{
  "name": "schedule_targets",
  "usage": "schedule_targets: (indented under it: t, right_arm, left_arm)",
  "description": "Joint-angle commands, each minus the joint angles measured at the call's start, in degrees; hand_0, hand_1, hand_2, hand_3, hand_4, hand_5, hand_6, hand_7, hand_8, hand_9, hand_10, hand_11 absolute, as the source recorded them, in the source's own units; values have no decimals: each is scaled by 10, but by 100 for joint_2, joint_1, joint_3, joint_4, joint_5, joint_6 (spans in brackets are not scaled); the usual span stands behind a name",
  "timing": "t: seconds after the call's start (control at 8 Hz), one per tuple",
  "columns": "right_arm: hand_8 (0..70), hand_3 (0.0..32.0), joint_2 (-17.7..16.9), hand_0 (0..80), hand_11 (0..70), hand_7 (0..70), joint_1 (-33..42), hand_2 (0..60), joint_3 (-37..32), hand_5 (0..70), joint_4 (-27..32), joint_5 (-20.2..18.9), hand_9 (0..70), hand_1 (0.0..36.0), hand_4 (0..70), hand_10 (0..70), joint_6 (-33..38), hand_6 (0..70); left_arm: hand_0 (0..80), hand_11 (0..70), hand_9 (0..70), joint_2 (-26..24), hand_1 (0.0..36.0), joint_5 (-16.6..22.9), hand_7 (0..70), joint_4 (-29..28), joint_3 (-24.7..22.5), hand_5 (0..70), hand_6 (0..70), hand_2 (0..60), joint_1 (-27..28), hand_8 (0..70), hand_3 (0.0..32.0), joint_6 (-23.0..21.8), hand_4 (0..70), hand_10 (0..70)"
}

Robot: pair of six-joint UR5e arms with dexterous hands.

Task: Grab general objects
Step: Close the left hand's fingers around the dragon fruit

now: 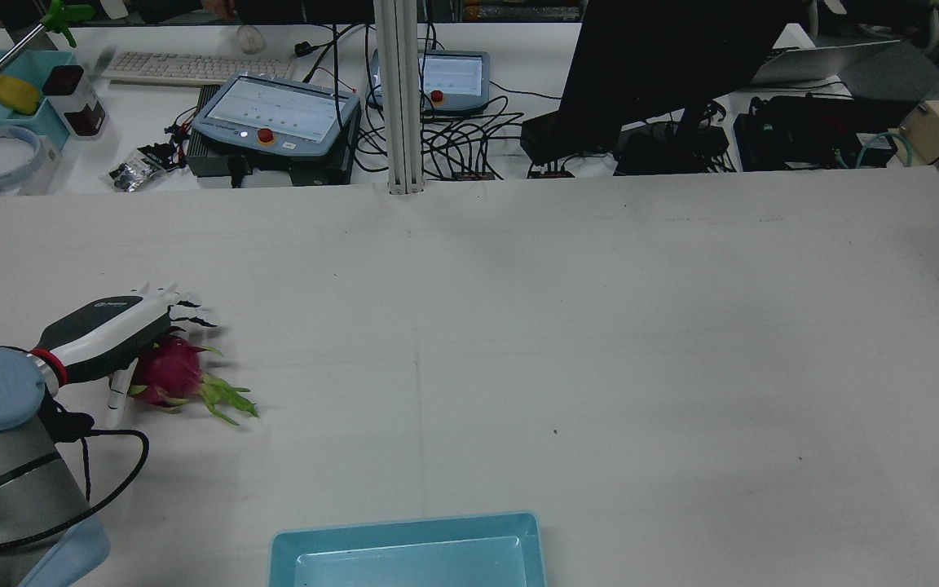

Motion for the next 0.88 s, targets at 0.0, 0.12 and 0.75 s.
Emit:
schedule_targets:
  t: [0.0, 0.12, 0.75]
  right_arm:
    - [0, 0, 0, 0, 0, 0, 0, 0, 3, 0, 0, -9, 0, 0, 0, 0, 0, 0]
    - [0, 0, 0, 0, 0, 0, 0, 0, 3, 0, 0, 0, 0, 0, 0, 0, 0, 0]
    - [0, 0, 0, 0, 0, 0, 0, 0, -6, 0, 0, 0, 0, 0, 0, 0, 0, 0]
  left_arm:
    - [688, 44, 218, -1, 305, 0, 344, 6, 1, 394, 169, 250, 1, 129, 0, 6, 408, 14]
    - [650, 102, 247, -9, 278, 0, 383, 23, 1, 453, 250, 262, 10, 163, 0, 6, 548, 58]
    - [605, 358, 500, -9, 207, -9, 646, 14, -8, 700, 593, 307, 1, 385, 0, -2, 700, 241]
